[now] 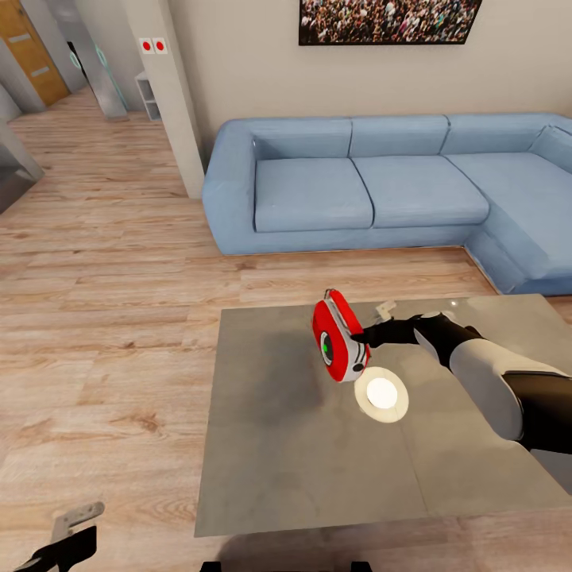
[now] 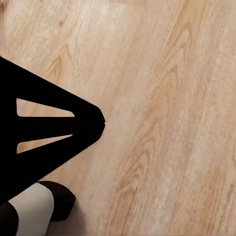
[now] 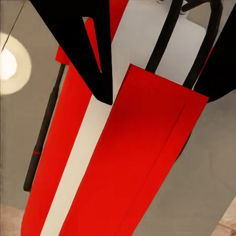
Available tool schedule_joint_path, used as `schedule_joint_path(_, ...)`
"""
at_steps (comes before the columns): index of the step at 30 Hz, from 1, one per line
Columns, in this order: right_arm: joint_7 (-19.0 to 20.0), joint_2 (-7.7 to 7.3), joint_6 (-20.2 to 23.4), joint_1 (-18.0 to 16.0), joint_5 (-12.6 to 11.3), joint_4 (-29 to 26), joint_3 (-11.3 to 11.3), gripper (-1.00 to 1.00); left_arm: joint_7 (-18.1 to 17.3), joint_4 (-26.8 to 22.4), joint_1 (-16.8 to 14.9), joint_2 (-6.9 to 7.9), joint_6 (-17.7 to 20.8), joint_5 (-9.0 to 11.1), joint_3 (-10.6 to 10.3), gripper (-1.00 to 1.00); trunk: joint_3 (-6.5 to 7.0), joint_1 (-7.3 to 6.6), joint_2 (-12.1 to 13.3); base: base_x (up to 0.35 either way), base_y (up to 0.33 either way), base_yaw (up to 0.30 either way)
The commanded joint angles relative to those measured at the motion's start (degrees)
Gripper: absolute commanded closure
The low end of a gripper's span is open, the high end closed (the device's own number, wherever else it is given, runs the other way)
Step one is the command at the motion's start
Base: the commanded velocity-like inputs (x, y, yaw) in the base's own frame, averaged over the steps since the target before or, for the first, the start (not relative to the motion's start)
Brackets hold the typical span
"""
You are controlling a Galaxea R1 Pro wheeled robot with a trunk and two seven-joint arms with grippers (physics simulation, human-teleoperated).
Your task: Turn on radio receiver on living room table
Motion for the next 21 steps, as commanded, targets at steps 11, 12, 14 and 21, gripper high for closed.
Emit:
schedule_joint_path(11, -3.2, 0.02, 0.06, -0.01, -0.43, 0.08, -0.76, 1.0, -0.37, 0.06, 0.41, -0.66, -1.56, 0.19, 0.0, 1.0, 0.0, 0.0, 0.0, 0.0, 0.0, 0.0)
schedule_joint_path(12, -3.91, 0.02, 0.09, -0.01, -0.45, 0.12, -0.76, 1.0, -0.46, 0.05, 0.41, -0.69, -1.47, 0.19, -0.02, 1.0, 0.0, 0.0, 0.0, 0.0, 0.0, 0.0)
schedule_joint_path(14, -5.38, 0.02, 0.14, -0.01, -0.47, 0.51, -0.74, 1.0, -0.58, 0.07, 0.41, -0.76, -1.38, 0.15, -0.06, 1.0, 0.0, 0.0, 0.0, 0.0, 0.0, 0.0)
schedule_joint_path(21, -7.59, 0.14, 1.89, -0.01, -0.45, 1.47, -0.68, 1.0, -0.58, 0.08, 0.41, -0.84, -1.43, 0.11, -0.08, 1.0, 0.0, 0.0, 0.0, 0.0, 0.0, 0.0)
